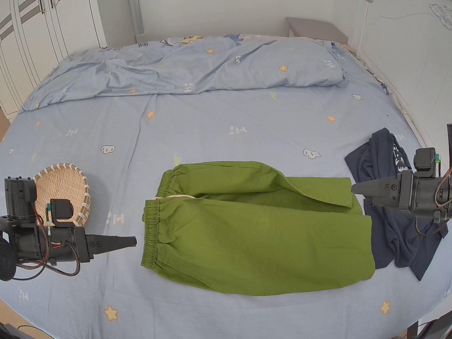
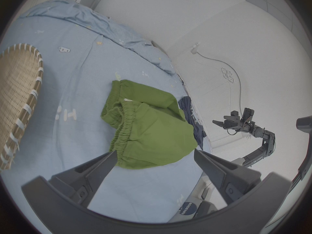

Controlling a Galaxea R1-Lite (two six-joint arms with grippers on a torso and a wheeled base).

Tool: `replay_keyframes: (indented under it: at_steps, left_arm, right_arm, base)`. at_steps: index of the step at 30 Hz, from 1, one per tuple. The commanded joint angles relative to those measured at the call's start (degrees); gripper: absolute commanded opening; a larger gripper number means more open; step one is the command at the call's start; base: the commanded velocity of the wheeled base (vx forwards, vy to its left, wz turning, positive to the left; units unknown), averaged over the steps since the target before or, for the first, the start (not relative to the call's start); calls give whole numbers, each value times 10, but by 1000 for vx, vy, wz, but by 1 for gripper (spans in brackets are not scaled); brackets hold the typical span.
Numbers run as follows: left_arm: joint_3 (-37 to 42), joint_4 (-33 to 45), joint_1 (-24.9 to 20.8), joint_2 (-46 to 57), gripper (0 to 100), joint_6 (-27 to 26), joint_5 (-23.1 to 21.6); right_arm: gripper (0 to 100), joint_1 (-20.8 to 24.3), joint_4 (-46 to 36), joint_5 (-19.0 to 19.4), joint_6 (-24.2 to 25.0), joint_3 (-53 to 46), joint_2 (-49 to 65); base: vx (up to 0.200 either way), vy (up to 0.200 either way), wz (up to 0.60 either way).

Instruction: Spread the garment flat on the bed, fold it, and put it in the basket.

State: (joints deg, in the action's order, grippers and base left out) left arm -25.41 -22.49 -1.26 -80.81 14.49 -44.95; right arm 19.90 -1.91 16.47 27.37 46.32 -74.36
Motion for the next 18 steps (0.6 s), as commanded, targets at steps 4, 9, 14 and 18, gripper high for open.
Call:
replay_keyframes:
  at_steps: [4,9,14,18]
  left_arm:
    - [32,-31,43,-101,100,-55,-20]
    - [19,-40,35,-162,100,-83,-21]
    - [19,-120,17,-230,100,-80,-19]
    - [22,-179,9,-291,100,-76,-15]
  right_arm:
    - [100,-12,7,6,-8,-26,25]
    - [100,-10,7,6,-8,-26,26]
    - [100,-10,7,7,-8,-26,26]
    - [100,-10,8,8,-8,-25,26]
  base:
    - [0,0,0]
    - [0,0,0]
    - [0,0,0]
    - [0,0,0]
